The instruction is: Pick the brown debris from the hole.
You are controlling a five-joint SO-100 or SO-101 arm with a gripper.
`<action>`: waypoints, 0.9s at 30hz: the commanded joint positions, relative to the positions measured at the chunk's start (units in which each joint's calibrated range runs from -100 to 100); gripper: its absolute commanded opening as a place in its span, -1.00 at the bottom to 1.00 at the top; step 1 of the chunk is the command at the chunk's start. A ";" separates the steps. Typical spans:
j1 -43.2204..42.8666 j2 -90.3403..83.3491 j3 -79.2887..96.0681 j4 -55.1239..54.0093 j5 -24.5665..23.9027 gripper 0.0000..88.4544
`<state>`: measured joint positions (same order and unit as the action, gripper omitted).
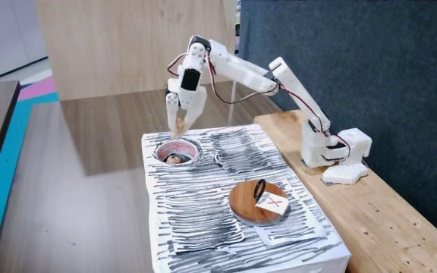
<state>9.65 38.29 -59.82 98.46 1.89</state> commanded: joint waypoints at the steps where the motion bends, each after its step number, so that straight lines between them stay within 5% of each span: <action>1: -4.02 -2.45 -0.13 0.36 -0.07 -0.97; 27: -4.09 -2.20 -0.13 0.36 -0.75 -0.97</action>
<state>5.76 38.21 -59.82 98.80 1.48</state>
